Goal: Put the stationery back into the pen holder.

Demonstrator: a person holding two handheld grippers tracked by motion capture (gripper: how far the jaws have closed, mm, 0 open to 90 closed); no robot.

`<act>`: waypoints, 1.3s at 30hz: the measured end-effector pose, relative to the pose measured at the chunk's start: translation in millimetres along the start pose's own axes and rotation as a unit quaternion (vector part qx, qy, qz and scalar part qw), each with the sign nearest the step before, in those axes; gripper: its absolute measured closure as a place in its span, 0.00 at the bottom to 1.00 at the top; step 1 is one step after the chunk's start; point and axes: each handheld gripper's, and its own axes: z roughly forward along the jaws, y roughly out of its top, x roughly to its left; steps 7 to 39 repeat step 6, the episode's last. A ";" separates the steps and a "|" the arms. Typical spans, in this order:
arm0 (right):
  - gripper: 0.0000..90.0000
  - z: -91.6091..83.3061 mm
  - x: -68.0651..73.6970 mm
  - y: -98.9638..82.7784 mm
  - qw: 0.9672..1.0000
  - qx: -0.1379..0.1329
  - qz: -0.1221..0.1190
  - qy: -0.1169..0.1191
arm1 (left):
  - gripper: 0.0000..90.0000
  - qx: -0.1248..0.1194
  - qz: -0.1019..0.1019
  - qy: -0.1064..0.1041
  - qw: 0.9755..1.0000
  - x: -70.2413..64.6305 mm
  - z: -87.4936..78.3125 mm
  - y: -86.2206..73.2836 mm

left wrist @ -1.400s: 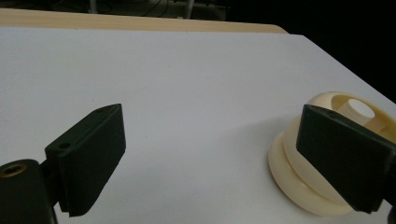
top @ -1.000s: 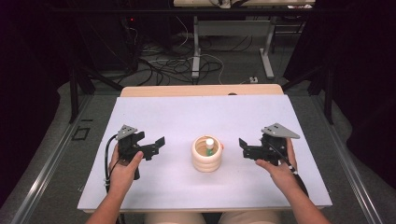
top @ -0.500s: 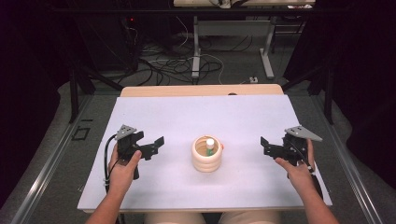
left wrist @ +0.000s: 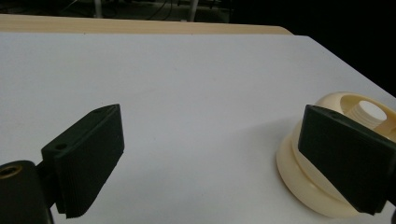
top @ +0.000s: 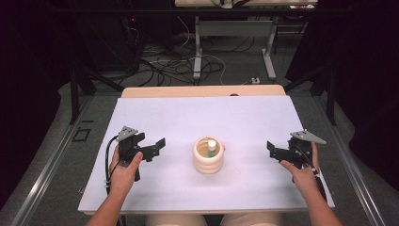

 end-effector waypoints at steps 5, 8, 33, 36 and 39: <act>0.00 2.7 -2.4 -2.4 1.000 -0.001 0.005 -0.004 | 0.08 0.000 -0.001 0.001 1.000 0.3 0.3 -0.2; 0.00 3.0 -3.0 -2.7 1.000 0.001 0.004 -0.004 | 0.08 -0.002 -0.002 0.001 1.000 0.2 0.5 -0.2; 0.00 3.0 -3.0 -2.7 1.000 0.001 0.004 -0.004 | 0.08 -0.002 -0.002 0.001 1.000 0.2 0.5 -0.2; 0.00 3.0 -3.0 -2.7 1.000 0.001 0.004 -0.004 | 0.08 -0.002 -0.002 0.001 1.000 0.2 0.5 -0.2; 0.00 3.0 -3.0 -2.7 1.000 0.001 0.004 -0.004 | 0.08 -0.002 -0.002 0.001 1.000 0.2 0.5 -0.2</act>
